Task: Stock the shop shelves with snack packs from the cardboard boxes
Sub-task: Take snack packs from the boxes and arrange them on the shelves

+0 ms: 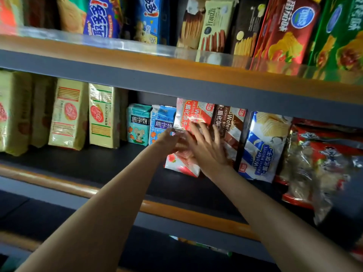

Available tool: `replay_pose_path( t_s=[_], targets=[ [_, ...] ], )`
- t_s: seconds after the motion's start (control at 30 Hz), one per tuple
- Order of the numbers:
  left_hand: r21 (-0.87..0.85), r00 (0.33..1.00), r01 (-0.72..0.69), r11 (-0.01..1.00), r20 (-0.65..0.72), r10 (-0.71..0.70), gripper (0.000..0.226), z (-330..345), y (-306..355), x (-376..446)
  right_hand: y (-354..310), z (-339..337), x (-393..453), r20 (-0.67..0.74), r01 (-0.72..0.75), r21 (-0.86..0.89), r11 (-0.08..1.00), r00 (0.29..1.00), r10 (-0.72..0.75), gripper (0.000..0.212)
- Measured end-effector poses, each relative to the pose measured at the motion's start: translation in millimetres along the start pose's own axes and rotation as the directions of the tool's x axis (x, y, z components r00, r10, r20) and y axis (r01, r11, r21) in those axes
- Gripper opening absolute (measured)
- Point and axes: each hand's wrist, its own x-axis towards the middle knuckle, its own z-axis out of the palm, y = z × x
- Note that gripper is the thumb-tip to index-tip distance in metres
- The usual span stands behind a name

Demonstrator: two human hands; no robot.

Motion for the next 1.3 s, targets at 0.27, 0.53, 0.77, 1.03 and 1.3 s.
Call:
replay_pose_path(
  t_s=[0.27, 0.53, 0.77, 1.03, 1.3],
  targets=[
    [0.416, 0.984, 0.025, 0.909, -0.170, 0.051, 0.044, -57.3, -41.1, -19.9, -10.7, 18.3, 20.0, -0.005, 0.011, -0.048, 0.999, 1.000, -0.011, 0.039],
    [0.375, 0.899, -0.144, 0.916, -0.337, 0.279, 0.037, -154.4, -66.2, -101.5, -115.8, -59.5, 18.9, -0.047, -0.120, 0.167, 0.979, 0.991, 0.129, 0.058],
    [0.317, 0.770, -0.061, 0.946, -0.589, 0.247, 0.028, -312.4, -145.5, -218.1, -336.0, -116.6, 30.9, -0.116, 0.111, 0.449, 0.887, 0.991, -0.066, 0.044],
    [0.230, 0.675, 0.692, 0.684, -0.541, -0.501, 0.021, -494.0, -329.6, -407.2, -590.3, -137.7, -9.3, 0.099, 0.436, 0.632, 0.641, 0.775, -0.625, 0.024],
    [-0.117, 0.246, 0.872, 0.476, -0.736, -0.631, 0.021, -583.5, -420.3, -532.5, -792.4, -159.2, -35.6, 0.098, 0.450, 0.850, 0.273, 0.375, -0.922, 0.041]
  ],
)
